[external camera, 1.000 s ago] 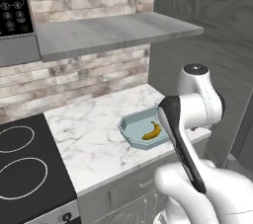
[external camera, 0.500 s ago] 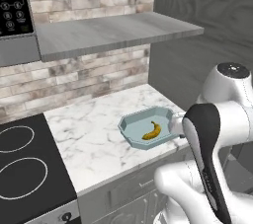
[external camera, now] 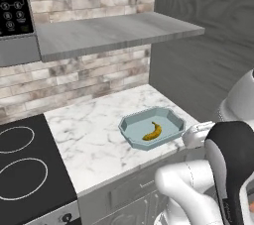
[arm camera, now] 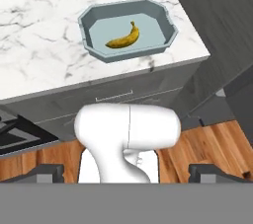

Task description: Pick the peach and banana from the fridge and place them inside the tupperware on the counter.

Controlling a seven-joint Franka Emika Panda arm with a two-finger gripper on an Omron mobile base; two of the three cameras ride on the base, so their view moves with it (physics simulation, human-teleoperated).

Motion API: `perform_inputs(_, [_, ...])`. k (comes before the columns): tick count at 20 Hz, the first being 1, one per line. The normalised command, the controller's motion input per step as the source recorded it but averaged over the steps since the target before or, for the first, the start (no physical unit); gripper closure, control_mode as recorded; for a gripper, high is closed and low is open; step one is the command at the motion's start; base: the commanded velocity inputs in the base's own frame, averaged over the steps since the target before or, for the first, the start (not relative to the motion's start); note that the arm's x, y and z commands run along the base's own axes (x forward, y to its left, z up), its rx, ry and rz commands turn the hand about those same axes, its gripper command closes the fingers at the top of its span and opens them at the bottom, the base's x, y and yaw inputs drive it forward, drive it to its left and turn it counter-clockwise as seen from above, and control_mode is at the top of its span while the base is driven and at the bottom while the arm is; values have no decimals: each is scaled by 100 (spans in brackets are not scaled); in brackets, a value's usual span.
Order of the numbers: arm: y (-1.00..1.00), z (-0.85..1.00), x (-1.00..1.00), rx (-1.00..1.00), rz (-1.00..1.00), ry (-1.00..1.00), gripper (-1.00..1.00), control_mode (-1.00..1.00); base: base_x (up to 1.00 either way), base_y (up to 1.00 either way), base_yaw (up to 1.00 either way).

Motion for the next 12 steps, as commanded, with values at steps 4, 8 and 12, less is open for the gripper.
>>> perform_inputs(4, [-1,0,-3,0,0,-1,-100,-100,0,0,0])
perform_inputs(8, [-10,0,-31,0,0,-14,-100,-100,0,0,0])
perform_inputs(12, [-5,0,-22,0,-1,-11,-100,100,-29,-3,0])
